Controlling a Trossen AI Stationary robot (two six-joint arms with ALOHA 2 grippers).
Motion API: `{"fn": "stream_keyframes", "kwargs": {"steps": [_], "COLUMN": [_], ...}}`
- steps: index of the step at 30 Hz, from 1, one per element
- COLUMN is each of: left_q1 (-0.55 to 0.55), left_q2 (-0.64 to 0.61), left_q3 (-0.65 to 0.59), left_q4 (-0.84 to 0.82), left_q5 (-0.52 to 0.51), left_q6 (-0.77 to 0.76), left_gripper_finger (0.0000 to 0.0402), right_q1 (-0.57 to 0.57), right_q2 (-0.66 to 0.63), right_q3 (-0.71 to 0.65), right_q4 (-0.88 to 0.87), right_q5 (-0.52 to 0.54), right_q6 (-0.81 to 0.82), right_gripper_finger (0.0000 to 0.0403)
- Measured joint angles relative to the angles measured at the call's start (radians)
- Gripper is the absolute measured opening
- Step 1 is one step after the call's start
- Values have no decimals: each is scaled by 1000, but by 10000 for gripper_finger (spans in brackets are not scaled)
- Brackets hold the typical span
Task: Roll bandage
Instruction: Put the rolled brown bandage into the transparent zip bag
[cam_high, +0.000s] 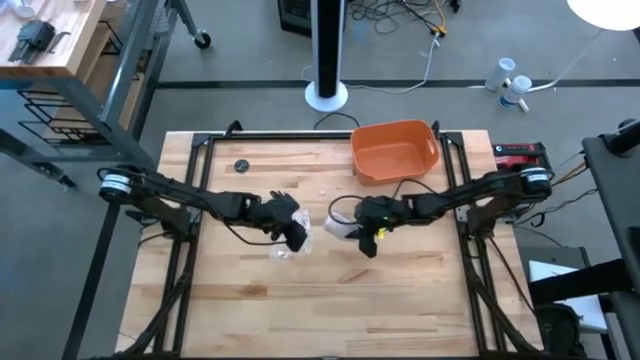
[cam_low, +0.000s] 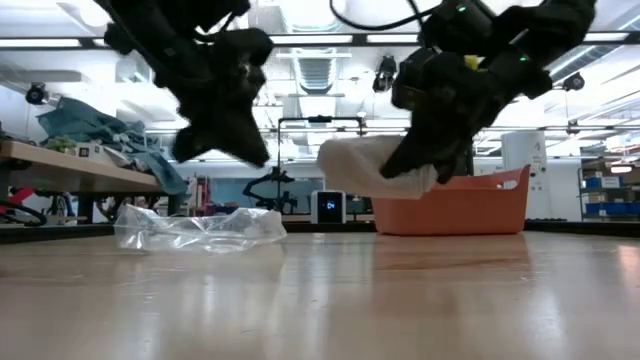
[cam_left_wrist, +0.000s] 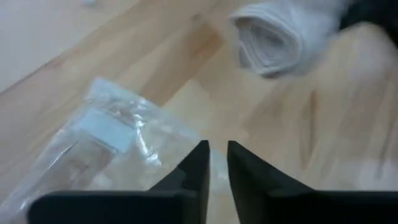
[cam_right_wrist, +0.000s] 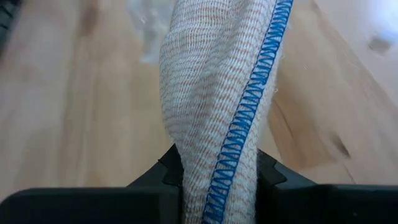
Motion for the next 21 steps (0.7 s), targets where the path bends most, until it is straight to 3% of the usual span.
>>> {"fn": "stream_keyframes", "kwargs": {"steps": [4,6,10,13,15,17,21], "left_q1": [-1,-1,0,0,1,2,3], "left_q2": [52,102,219,305,368,413,493], "left_q3": [92,155,271,370,461,525,633], "left_q4": [-168,-115,-217,-437,-484,-680,-756], "left_q5": [-46,-48,-33,-24,-17,-18,-41], "left_q6": [-78,-81,-89,-81,-68,-53,-13], "left_gripper_finger": [91,113,154,179,192,201,206], "right_q1": [0,0,0,4,7,10,10], "right_q2": [-77,-131,-212,-235,-256,-249,-253], "right_q3": [-48,-65,-99,-109,-127,-127,-134], "right_q4": [15,2,-9,25,-4,21,17], "right_q5": [15,32,53,58,63,81,88], "right_q6": [27,31,54,67,76,79,88], "right_gripper_finger": [81,81,81,81,81,81,81]}}
